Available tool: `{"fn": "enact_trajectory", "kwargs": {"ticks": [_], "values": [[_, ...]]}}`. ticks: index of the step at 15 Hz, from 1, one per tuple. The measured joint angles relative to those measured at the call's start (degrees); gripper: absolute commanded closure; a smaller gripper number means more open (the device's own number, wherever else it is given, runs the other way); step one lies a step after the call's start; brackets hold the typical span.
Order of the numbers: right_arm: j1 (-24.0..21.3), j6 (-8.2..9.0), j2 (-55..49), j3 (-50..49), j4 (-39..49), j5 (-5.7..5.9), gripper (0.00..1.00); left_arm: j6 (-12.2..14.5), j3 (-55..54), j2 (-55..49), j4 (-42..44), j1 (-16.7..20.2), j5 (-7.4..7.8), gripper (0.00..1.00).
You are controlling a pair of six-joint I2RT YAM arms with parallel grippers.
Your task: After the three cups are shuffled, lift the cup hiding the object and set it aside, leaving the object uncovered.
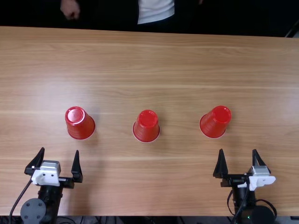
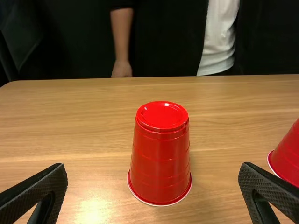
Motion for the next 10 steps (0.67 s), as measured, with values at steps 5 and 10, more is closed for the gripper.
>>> {"fn": "enact_trajectory", "kwargs": {"ticks": [5,10], "values": [[-0.9,0.02,0.0,3.6,-0.5,0.02,0.0,5.4,0.0,0.0,1.0,0.0,-0.85,0.0],[-2.4,-0.02,4.1,17.9,-8.5,0.04,0.0,13.0,11.9,0.8,-0.4,0.0,-4.39,0.0]]}}
